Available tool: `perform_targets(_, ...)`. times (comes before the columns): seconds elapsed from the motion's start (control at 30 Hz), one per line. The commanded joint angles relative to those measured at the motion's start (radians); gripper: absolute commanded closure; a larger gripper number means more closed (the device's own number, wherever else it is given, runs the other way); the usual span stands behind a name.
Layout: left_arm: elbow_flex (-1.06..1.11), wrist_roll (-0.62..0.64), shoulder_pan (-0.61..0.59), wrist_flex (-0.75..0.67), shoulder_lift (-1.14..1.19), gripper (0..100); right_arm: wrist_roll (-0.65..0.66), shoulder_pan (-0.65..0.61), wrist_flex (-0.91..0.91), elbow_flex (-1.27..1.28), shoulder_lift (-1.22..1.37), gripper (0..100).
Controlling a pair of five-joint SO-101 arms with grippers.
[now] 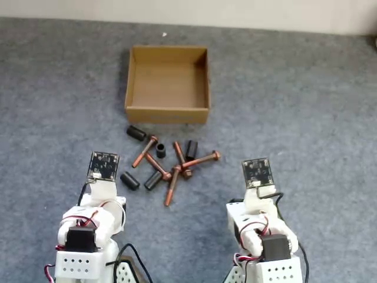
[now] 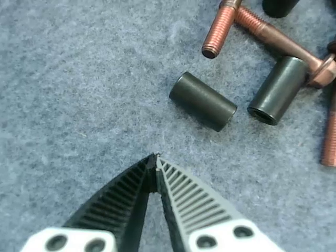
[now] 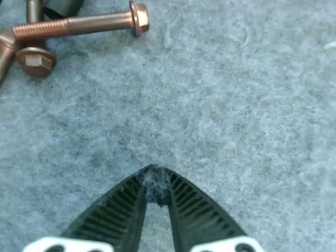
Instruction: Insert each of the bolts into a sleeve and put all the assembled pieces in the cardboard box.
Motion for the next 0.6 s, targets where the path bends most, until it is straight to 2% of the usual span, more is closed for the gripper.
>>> perform_targets(0.0,0.021,-0.005,0.021,0.006,-0.005,99,-0.003,0.013,0.008,0.150,-0.012,99.2)
perform_targets(0.57,-0.073,-0.006,0.007,0.005,-0.007,99,-0.002,0.041,-0.013,0.122,-0.012,99.2)
